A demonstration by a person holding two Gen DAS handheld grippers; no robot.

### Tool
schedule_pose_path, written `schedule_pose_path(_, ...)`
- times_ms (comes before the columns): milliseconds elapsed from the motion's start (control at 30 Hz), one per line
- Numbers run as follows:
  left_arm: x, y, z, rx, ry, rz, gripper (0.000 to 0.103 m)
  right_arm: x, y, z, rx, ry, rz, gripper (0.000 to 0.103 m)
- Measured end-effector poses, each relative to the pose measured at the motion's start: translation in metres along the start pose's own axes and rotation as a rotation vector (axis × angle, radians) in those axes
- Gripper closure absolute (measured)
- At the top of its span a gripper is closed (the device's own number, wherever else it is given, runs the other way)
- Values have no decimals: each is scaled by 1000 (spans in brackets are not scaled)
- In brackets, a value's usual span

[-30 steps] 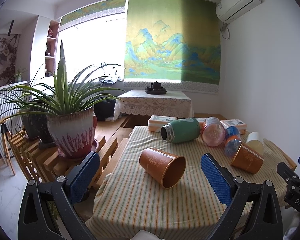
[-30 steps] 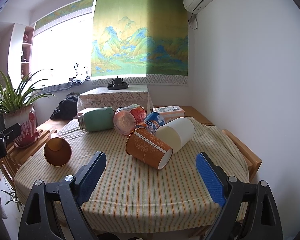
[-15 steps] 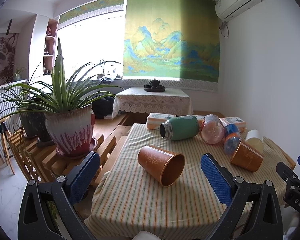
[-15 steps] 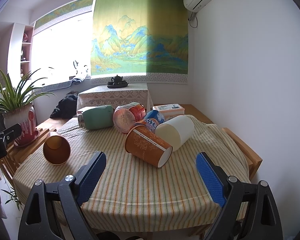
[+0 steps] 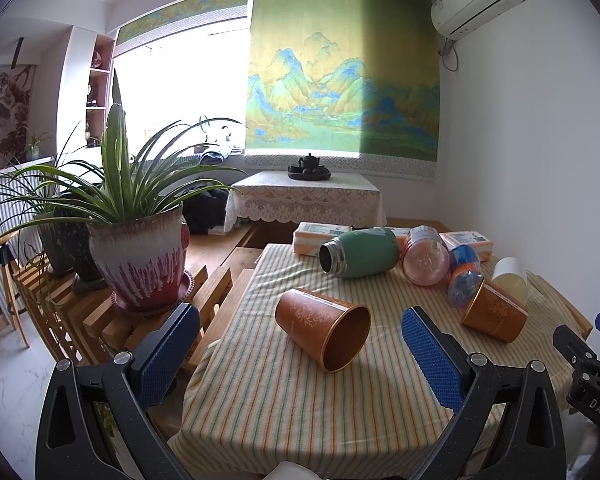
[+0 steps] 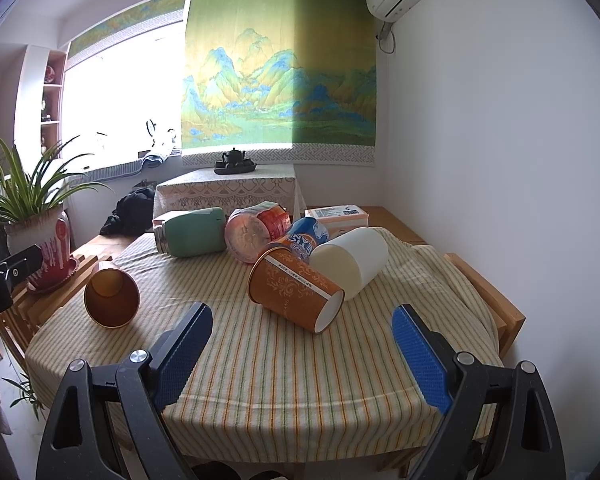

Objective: Flip cup upside down

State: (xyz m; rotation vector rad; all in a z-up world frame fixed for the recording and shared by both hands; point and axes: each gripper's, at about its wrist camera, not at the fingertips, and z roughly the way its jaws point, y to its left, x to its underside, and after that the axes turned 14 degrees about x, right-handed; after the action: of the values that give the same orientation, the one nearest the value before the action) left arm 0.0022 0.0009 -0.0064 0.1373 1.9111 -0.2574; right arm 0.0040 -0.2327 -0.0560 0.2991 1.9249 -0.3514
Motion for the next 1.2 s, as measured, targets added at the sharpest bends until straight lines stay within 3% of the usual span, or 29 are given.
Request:
schedule_pose_path(567,1,3,10,-2,40,25,1,2,-1,3,-1,9,-1,14)
schedule_pose_path(833,-18,32,21,31,101,-20,1,3,-1,7,-2,21,0,14)
schedule_pose_path(900,-28,38,27,51,130,-26,1,3,0,7,-6,25,1,14)
schedule_pose_path(1033,-43,47,56,164,258,-73,1,4,3,9,-17,31,-1,14)
schedule_pose_path(1200,-53,64,102,164,387,-169,1,5,5,7,-22,27,-1,14)
